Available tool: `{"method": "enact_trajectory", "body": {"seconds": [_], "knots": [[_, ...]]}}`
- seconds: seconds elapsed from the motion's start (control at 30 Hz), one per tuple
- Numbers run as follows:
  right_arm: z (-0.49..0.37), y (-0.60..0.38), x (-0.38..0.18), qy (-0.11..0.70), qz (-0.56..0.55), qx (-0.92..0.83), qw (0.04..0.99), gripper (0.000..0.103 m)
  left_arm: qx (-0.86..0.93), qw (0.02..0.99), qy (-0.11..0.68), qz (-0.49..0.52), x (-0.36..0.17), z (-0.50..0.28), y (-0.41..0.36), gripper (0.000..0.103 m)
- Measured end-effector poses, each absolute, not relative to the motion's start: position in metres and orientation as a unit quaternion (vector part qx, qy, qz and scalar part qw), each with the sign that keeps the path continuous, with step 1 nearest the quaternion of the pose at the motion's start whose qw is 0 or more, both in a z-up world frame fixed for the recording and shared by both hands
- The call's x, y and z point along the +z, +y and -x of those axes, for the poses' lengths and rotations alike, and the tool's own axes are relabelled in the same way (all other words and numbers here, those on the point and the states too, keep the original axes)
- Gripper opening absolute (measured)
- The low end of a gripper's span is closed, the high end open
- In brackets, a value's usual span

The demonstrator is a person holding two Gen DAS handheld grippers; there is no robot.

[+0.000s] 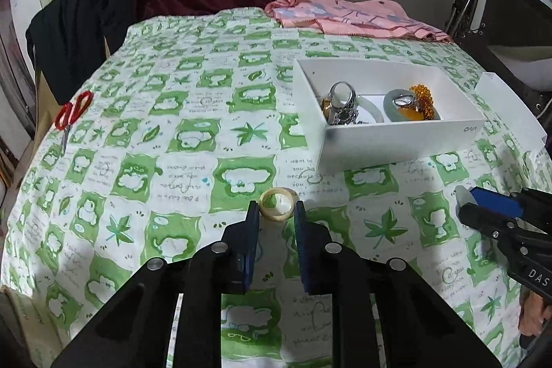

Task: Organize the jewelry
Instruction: 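Grasp the second gold ring with left tool while right tool grasps the pale jade disc, then carry the gold ring and jade disc toward the VIVO box with both tools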

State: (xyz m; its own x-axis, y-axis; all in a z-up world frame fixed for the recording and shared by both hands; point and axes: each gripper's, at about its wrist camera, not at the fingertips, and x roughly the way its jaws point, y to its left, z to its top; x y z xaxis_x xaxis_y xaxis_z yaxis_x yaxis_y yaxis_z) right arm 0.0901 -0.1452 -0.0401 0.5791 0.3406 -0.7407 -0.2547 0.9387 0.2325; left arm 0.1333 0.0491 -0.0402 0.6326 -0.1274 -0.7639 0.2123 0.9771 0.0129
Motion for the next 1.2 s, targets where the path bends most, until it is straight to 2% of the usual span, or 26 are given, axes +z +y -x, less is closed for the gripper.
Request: {"method": "enact_trajectory", "body": {"seconds": [0.27,0.93,1.2], "knots": [[-0.090,-0.146,-0.039,0.424,-0.049,0.169,0.889,0.026,-0.105,0.908,0.403,-0.039,-0.032,-0.127,0.049,0.021],[-0.076,-0.135,-0.030,0.405,-0.045,0.177,0.896,0.026,-0.118,0.912,0.380,-0.096,-0.033,-0.088,0.011,0.021],[-0.056,-0.139,-0.026,0.395,-0.073,0.188,0.896,0.026,-0.107,0.918,0.371,-0.090,-0.030,-0.073,0.009,0.021]]}}
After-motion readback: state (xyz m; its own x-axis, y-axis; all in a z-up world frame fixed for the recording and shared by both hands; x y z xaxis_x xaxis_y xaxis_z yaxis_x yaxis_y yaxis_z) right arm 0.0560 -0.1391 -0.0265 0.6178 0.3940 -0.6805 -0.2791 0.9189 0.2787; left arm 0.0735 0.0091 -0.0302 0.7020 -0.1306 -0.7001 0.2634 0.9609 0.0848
